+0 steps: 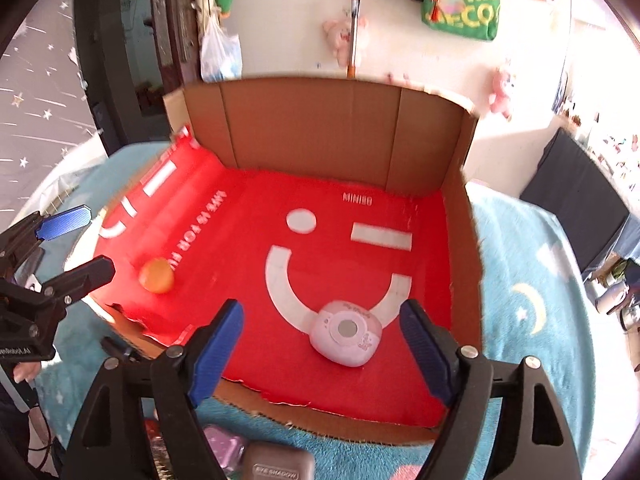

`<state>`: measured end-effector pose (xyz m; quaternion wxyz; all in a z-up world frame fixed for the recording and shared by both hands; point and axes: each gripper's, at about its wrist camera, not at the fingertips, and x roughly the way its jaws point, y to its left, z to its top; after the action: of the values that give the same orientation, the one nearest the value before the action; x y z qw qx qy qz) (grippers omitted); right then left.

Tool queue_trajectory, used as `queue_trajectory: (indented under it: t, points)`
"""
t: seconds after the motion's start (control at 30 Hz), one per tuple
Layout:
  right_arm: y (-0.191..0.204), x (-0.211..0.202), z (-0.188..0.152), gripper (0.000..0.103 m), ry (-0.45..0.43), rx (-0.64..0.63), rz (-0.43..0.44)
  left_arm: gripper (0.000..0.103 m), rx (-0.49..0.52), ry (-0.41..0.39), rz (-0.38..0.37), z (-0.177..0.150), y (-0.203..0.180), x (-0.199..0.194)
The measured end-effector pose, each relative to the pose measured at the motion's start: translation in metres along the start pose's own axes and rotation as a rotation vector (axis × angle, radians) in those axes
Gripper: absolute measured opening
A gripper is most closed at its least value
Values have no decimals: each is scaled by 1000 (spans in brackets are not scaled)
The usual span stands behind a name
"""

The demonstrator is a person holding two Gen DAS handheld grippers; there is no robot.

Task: Organize rigid objects
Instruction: 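Open both tools to release the soap and device, then lift away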

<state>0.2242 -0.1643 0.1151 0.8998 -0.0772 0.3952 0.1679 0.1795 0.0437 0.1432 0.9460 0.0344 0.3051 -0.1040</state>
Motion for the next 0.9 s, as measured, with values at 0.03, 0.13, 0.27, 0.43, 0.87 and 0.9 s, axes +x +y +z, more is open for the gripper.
queue_trajectory:
  t: [0.03,0.13,0.27,0.43,0.87,0.9]
  points:
    - [1,-6,1,83,-14,-1,-1,94,0,-14,4,1,-1,-4]
    - [5,-29,5,87,-73,-7,-7,97,-4,-76,20,4,-3,-28]
    - [11,-67,6,92,-161,-16,-12,97,-12,-137,30,3,-8,-56]
    - [23,-110,-1,96,-263,-44,-26,98,-5,-200,56,-3,-20,-87]
    - [58,-193,-73,103,-475,-71,-56,103,-82,-286,141,-60,-39,-156]
    - [59,-196,-81,103,-485,-61,-54,103,-84,-286,145,-65,-41,-160]
